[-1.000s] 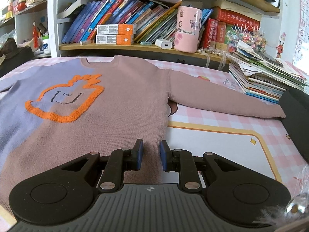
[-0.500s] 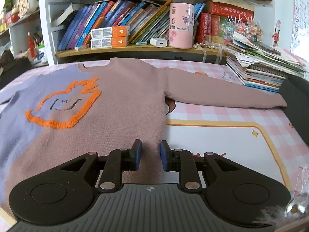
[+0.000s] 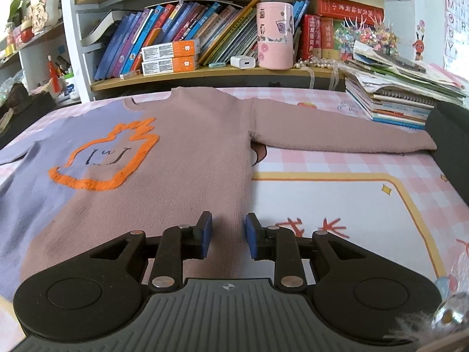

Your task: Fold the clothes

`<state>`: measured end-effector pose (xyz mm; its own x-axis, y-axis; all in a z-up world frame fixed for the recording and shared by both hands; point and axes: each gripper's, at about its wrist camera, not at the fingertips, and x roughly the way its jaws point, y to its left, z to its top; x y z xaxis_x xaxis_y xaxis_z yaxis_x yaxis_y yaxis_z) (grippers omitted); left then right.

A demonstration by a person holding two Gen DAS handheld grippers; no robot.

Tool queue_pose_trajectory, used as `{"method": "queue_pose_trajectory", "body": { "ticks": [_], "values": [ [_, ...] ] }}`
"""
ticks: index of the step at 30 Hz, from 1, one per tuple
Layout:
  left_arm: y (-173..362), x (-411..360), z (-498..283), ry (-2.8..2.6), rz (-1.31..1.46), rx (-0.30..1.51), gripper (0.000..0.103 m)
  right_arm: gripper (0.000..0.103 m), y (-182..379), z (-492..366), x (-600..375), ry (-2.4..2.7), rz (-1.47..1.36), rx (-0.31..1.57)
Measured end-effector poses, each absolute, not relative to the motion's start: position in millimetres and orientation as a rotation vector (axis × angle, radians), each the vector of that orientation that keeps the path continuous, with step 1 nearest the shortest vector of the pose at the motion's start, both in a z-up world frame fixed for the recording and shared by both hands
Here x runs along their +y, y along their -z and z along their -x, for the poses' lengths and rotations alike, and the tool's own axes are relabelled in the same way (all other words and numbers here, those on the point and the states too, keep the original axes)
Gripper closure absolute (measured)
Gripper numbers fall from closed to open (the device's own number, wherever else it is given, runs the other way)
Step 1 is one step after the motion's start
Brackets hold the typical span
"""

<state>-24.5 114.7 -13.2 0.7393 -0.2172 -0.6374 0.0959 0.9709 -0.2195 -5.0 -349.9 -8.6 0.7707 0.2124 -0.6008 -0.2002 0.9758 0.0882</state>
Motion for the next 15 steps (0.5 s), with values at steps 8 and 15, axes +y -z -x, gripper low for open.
{"method": "queue_pose_trajectory", "body": {
  "ticks": [8,15],
  "values": [
    [15,111,35,0.196,0.189,0.718,0.057,0.076,3,38,-362,-0.240,-0.054,0.685],
    [18,103,40,0.246,0.211,0.711,0.057,0.084,4,43,-363,-0.249,-0.096,0.699]
  ]
}}
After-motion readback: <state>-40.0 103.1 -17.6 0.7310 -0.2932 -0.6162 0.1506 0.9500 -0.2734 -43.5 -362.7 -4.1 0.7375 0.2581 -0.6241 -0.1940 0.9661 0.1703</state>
